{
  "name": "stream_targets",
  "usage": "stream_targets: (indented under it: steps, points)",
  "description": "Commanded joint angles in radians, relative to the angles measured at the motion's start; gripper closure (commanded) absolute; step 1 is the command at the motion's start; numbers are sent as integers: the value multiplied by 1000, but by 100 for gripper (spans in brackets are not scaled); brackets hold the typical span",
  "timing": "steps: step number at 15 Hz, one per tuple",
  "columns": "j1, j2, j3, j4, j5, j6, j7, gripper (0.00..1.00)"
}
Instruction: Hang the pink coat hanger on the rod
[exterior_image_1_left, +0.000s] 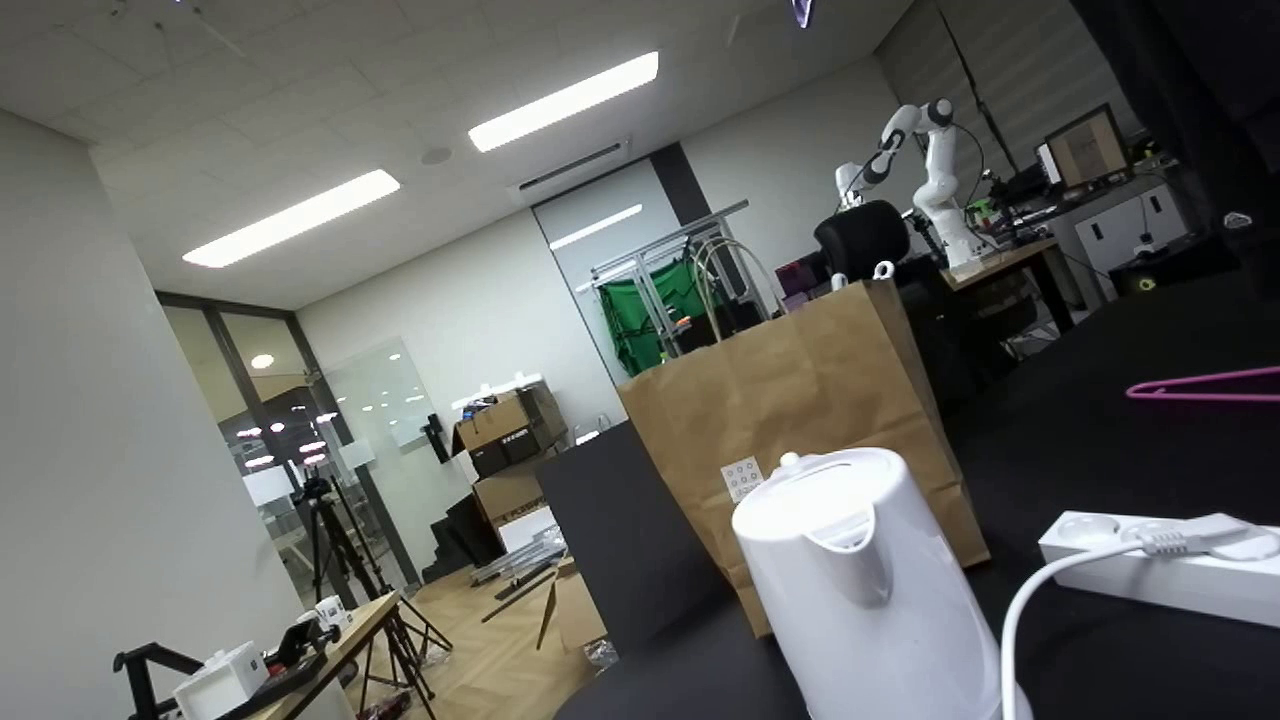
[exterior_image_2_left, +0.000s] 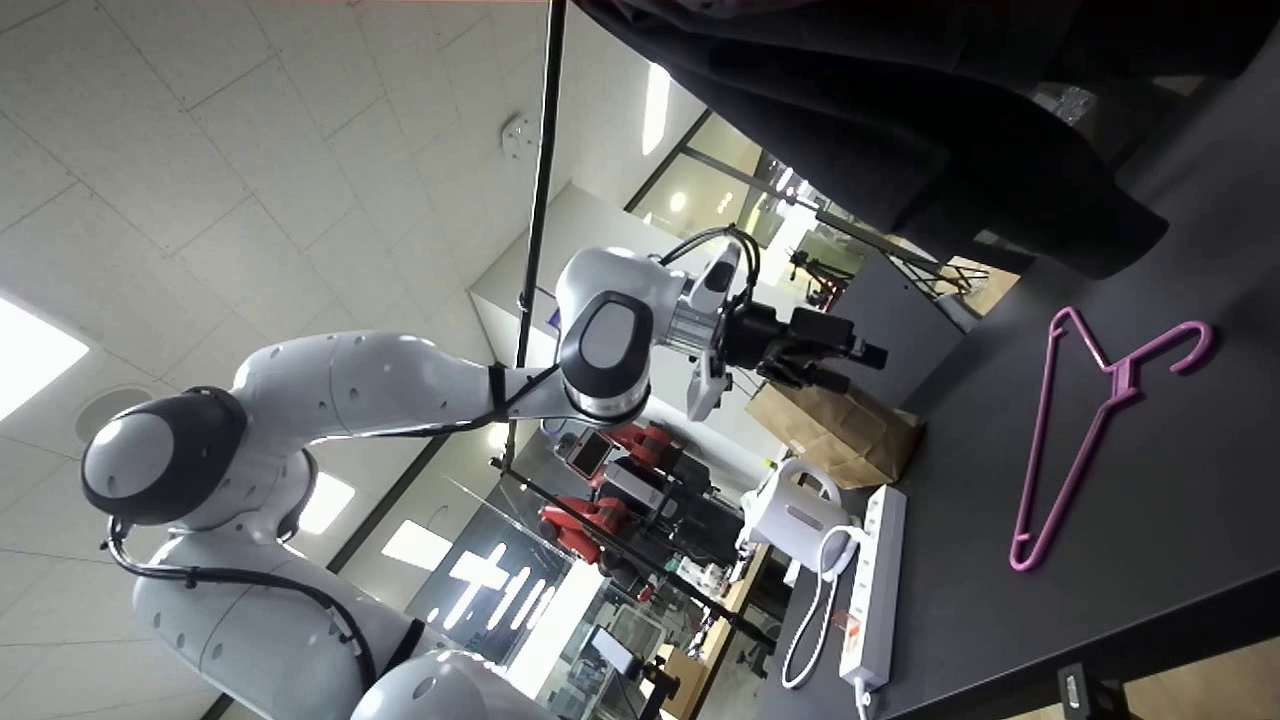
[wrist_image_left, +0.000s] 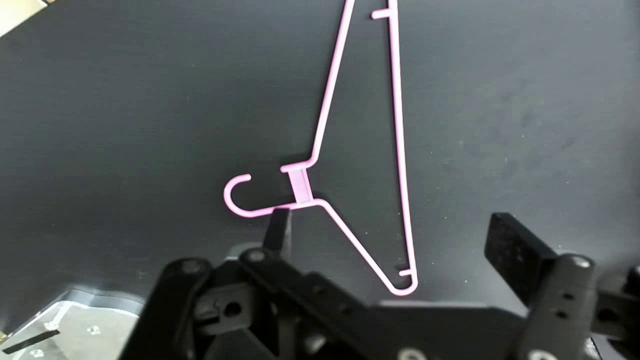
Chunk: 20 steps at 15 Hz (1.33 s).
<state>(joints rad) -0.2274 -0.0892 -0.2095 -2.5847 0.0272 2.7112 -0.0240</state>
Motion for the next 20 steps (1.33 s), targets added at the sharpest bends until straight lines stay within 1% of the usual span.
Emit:
stream_targets:
  steps: [1,4,7,10,14,16,17,18,19,20]
  points:
    - [33,174,11,139,78,49,-1,0]
    - [33,301,33,252,130,29,1,0]
    - [33,417,44,340,117,26,35,0]
    - [22,503,47,395,114,16,36,0]
    - [8,579,65,438,117,4,19,0]
    - [-11,613,88,450,119,-5,-17,0]
    - [6,628,68,457,102,-16,15,0]
    - [6,624,65,459,90,-42,10,0]
    - [4,611,74,424,100,7,6,0]
    - [4,619,74,429,100,-3,6,0]
